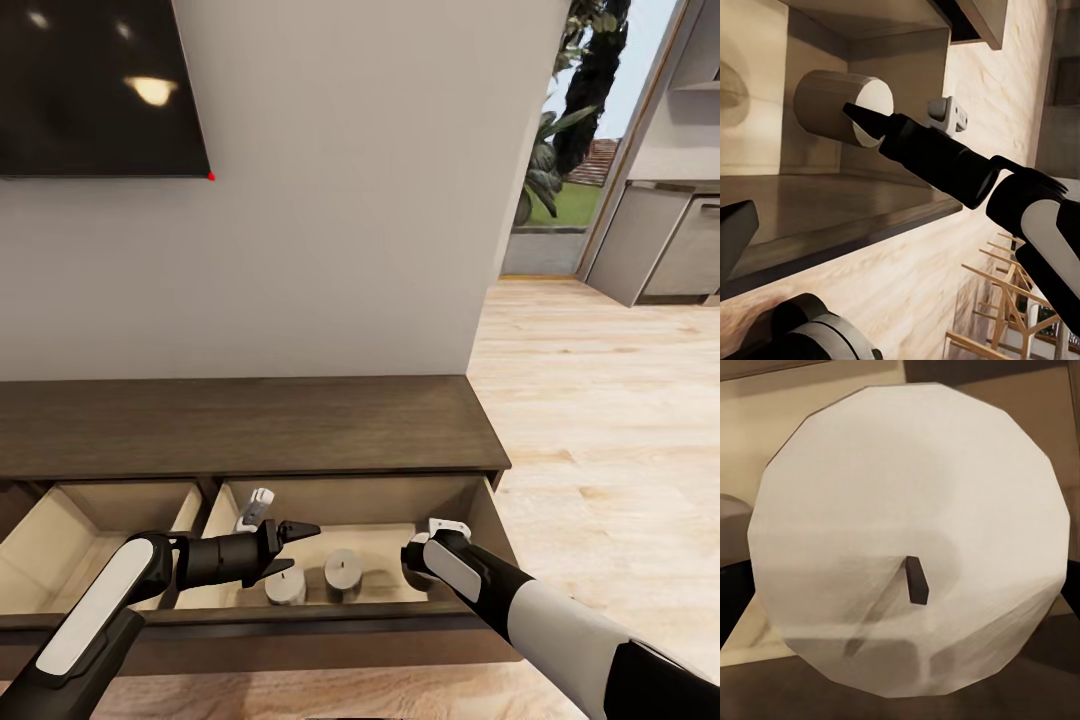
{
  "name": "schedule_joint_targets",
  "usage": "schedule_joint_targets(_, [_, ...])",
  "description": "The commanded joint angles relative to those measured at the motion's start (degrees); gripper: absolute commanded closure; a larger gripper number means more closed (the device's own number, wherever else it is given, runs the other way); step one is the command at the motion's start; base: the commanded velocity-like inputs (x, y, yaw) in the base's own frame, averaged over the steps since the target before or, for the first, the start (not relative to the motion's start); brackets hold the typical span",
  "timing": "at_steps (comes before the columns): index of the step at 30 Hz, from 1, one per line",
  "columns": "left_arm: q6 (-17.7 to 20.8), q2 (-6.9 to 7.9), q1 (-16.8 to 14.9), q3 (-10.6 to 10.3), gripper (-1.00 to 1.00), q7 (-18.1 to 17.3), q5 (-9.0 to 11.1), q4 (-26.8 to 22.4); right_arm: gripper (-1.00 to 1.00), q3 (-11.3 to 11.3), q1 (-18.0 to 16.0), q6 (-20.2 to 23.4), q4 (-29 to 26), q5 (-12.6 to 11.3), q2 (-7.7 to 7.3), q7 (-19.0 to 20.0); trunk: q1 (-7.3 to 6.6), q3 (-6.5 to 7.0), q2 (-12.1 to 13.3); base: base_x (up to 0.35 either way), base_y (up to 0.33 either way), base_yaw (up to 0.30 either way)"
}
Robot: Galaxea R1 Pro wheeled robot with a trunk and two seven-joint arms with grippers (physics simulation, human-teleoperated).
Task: Place each of the two pumpkins and all three candles from the living room inside a cabinet in the living room (use any cabinet), then make sure every cabinet is closed, and position the cauldron so it is next to a table in the living room.
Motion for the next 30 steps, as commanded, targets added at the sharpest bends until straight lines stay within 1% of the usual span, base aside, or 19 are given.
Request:
schedule_joint_targets(1, [0.0, 0.04, 0.0, -0.1, -1.00, 0.6, 0.6, 0.0, 1.00, 0.4, -0.1, 0.1, -0.1, -0.4, -0.07, -0.4, -0.01, -0.05, 0.0, 0.000, 0.000, 0.000])
schedule_joint_targets(27, [-0.1, 0.04, 0.0, -0.1, -1.00, 0.6, 0.6, 0.0, 1.00, 0.4, 0.0, 0.0, -0.1, -0.4, -0.07, -0.4, -0.01, -0.05, 0.0, 0.008, 0.000, 0.000])
schedule_joint_targets(30, [0.0, 0.04, 0.0, -0.1, -1.00, 0.6, 0.7, 0.1, 1.00, 0.4, 0.0, 0.0, -0.1, -0.4, -0.07, -0.4, -0.01, -0.05, 0.0, 0.000, 0.088, 0.000])
